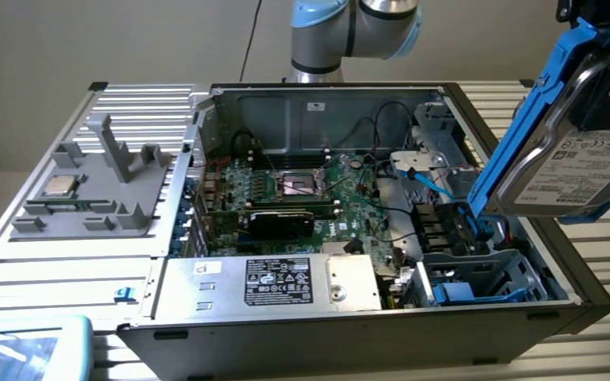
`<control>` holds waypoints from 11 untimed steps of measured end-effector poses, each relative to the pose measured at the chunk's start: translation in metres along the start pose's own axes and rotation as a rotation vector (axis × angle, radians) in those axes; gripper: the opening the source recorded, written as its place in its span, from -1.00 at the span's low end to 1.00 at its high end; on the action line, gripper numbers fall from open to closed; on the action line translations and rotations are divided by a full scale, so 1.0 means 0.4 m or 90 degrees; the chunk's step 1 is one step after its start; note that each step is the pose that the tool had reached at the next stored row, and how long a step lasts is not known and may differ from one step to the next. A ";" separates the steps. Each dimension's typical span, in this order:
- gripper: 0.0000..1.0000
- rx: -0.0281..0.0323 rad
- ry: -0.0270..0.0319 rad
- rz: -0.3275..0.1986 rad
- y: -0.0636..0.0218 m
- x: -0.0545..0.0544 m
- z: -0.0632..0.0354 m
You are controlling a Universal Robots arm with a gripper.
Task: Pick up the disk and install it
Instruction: 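Insert the disk into the insertion slot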
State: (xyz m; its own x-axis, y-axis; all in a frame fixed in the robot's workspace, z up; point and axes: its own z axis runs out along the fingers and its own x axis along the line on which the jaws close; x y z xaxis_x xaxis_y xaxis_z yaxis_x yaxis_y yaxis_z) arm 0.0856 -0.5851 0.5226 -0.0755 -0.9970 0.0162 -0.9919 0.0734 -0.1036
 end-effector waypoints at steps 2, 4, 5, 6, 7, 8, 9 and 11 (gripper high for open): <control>-0.25 -0.0001 0.0000 0.000 0.000 0.000 0.000; -0.25 -0.0001 0.0000 0.000 0.000 0.000 0.000; -0.25 -0.0001 0.0000 0.000 0.000 0.000 0.000; -0.25 -0.0001 0.0000 0.000 0.000 0.000 0.000; -0.25 -0.0001 0.0000 0.000 0.000 0.000 0.000; -0.25 -0.0001 0.0000 0.000 0.000 0.000 0.000; -0.25 -0.0001 0.0000 0.000 0.000 0.000 0.000; -0.25 -0.0001 0.0000 0.000 0.000 0.000 0.000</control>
State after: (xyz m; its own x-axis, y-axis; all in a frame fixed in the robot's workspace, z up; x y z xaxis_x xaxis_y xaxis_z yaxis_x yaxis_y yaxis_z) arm 0.0856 -0.5851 0.5225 -0.0754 -0.9970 0.0162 -0.9919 0.0734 -0.1035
